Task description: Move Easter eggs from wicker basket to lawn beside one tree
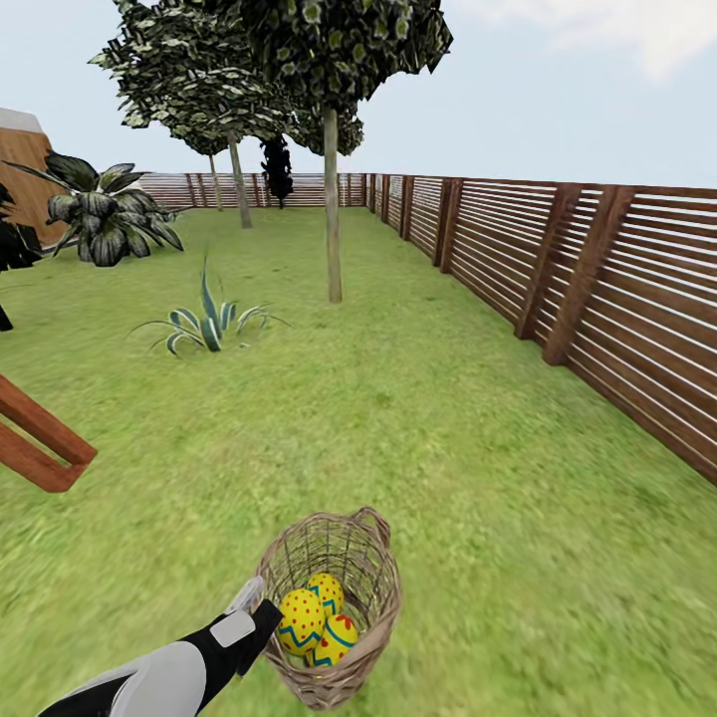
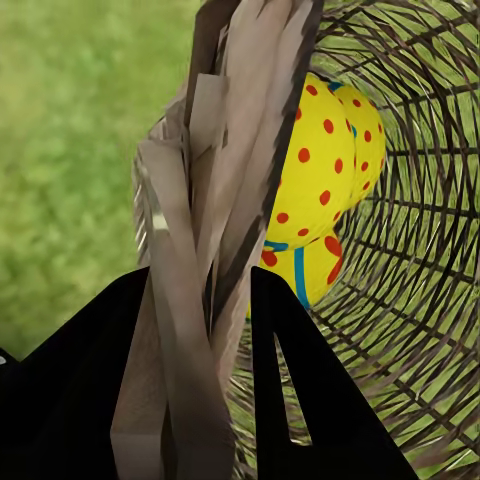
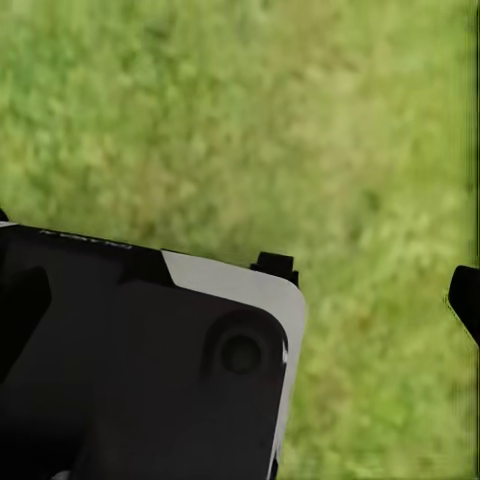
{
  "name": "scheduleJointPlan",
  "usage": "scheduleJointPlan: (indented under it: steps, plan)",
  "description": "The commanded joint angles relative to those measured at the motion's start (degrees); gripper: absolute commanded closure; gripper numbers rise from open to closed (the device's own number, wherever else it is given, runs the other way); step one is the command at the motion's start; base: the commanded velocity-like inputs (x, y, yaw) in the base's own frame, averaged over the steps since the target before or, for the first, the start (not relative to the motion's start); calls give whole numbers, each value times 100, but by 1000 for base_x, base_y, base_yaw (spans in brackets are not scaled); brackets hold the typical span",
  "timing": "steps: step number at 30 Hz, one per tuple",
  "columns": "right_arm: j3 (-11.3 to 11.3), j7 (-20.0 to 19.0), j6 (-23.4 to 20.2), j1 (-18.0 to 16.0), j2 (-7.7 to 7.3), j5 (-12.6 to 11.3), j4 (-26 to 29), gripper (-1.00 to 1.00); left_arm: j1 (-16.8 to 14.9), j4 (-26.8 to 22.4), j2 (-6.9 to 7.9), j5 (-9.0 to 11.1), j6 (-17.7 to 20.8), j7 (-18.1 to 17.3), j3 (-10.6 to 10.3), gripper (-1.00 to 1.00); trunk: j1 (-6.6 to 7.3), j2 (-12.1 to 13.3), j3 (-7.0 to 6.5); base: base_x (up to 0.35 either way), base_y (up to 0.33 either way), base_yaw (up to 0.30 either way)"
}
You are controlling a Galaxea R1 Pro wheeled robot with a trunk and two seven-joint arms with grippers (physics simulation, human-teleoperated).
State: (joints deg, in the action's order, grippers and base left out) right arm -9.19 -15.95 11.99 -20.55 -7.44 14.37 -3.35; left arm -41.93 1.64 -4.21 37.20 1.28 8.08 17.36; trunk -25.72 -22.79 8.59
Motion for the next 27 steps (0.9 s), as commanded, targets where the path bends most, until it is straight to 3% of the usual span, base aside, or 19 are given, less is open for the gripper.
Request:
scheduleJointPlan:
  steps: [1, 12, 27]
  plan:
    - [-48, -6, 40, -11, -4, 52, -25, -100, -8, 1, -1, -37, 12, 18, 66, 100, -7, -12, 11, 310, -121, 0]
    - [-56, -22, 45, -11, -4, 35, -25, -100, -8, 3, -1, -37, 6, 18, 66, 100, -7, -12, 11, 310, -121, 5]
    - [-56, -14, 58, -11, -12, 31, -25, -100, -8, 3, -1, -37, 4, 18, 66, 100, -7, -12, 11, 310, -121, 222]
